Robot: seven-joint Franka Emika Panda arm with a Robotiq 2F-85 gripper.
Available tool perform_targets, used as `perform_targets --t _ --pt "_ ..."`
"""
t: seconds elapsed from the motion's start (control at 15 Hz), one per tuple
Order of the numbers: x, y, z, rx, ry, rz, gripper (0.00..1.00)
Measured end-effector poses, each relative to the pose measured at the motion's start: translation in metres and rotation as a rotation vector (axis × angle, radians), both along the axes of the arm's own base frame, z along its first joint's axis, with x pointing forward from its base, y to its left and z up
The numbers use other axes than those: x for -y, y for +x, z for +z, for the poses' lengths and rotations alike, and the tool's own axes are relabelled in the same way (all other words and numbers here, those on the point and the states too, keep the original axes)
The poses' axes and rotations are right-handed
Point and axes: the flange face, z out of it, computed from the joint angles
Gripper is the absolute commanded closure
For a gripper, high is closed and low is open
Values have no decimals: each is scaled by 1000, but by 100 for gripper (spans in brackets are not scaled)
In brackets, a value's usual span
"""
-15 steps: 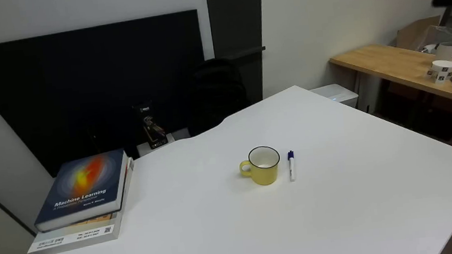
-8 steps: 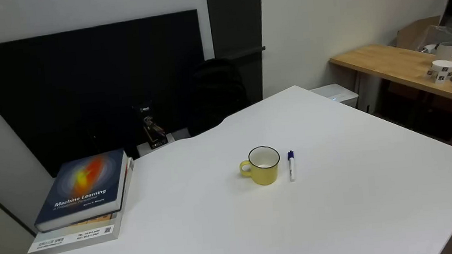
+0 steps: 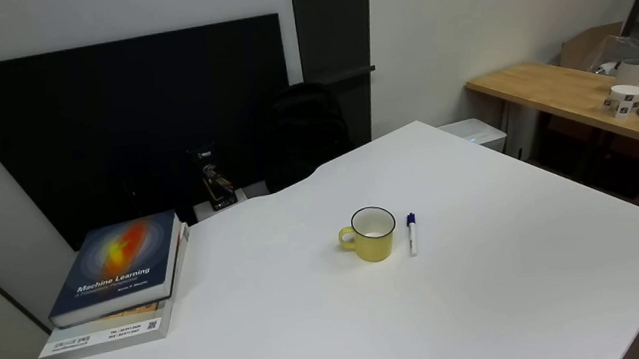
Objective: Pick the marker and put it in the cup
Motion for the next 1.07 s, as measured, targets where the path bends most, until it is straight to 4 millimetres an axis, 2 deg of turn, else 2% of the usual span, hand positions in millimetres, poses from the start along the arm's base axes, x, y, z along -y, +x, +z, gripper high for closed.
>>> perform_targets --t 0.27,0.53,0.8,1.07 --pt "71 -4 -42 51 10 -209 0" --pt "126 5 -88 74 3 -410 0" --pt "161 44 -117 49 -3 -598 0" --pt "173 96 -128 28 -6 -702 0"
